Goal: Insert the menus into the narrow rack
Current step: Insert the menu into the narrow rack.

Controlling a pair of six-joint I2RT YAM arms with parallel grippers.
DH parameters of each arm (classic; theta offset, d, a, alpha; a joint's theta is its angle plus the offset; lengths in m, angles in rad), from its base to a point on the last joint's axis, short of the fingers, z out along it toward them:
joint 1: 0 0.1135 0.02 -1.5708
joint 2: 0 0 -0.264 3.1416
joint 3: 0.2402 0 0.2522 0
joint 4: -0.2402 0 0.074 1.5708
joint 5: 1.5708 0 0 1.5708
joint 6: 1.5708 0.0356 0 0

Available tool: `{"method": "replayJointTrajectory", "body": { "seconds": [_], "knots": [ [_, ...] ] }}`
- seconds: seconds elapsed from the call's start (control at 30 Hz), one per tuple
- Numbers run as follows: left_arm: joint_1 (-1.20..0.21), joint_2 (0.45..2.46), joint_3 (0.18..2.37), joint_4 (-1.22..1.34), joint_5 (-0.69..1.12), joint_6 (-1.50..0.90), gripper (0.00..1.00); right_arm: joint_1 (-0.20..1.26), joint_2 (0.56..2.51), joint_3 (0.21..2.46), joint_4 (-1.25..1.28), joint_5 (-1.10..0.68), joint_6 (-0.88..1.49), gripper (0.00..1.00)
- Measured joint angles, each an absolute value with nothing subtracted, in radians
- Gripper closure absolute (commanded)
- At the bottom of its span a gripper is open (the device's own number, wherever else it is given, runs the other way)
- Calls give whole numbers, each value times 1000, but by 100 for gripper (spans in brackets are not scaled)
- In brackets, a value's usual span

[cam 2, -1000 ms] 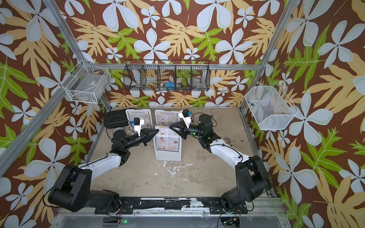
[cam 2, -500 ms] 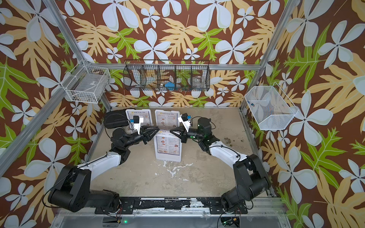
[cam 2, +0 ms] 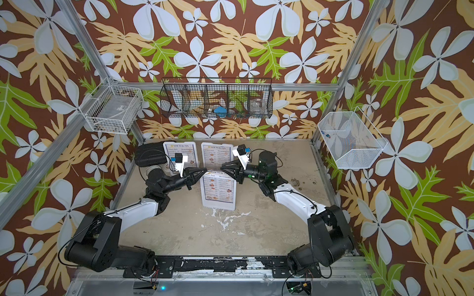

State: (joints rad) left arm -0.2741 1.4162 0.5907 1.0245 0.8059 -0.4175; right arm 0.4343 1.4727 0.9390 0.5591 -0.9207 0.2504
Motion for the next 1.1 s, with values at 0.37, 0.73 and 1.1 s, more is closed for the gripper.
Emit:
{"method": "replayJointTrajectory", "body": {
  "seconds": [0.37, 0.73, 1.1],
  "knots": [
    [-274, 1338, 572, 1017, 782, -439, 32, 453, 1453, 983, 462, -736, 241, 75],
    [-274, 1063, 377, 939, 504, -410, 18, 595, 1480, 1052, 289, -365, 150, 76],
    [-274, 973, 256, 941, 373, -418, 16, 681, 1499, 1024, 234, -147, 100, 76]
  ]
}}
